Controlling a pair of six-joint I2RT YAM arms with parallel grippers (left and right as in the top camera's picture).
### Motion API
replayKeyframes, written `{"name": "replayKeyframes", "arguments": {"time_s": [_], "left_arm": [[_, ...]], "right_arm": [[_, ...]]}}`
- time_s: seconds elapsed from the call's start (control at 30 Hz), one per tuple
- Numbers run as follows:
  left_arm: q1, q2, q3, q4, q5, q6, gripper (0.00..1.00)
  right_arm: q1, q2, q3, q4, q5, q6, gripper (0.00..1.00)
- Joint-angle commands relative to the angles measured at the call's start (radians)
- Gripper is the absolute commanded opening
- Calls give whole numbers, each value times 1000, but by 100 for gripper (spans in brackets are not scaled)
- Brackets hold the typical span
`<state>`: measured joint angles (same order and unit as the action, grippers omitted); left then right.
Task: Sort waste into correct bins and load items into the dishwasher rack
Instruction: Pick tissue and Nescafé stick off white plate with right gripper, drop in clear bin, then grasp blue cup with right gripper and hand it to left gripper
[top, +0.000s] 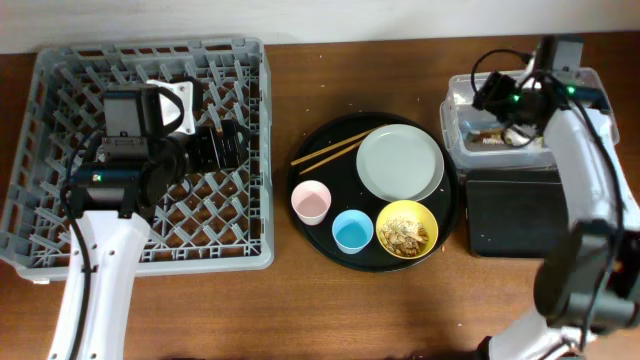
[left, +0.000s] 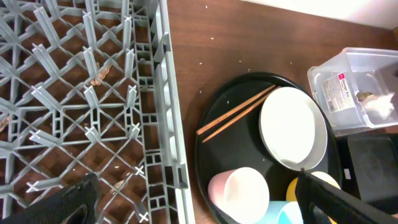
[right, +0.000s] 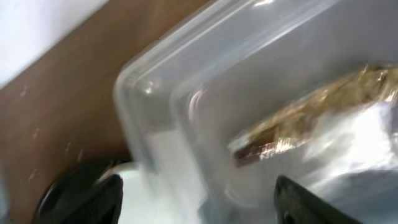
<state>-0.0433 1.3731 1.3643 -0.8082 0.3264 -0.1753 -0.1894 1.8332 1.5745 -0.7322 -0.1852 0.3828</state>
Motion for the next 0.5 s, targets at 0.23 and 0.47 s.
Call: {"name": "replayKeyframes", "arguments": {"time_s": [0.23, 0.47], "left_arm": [[2, 2, 14, 2, 10, 13, 99], [2, 2, 14, 2, 36, 8, 99]], "right_arm": [[451, -320, -76, -500, -70, -98, 52], [641, -141, -374, -210, 39, -53, 45]]}}
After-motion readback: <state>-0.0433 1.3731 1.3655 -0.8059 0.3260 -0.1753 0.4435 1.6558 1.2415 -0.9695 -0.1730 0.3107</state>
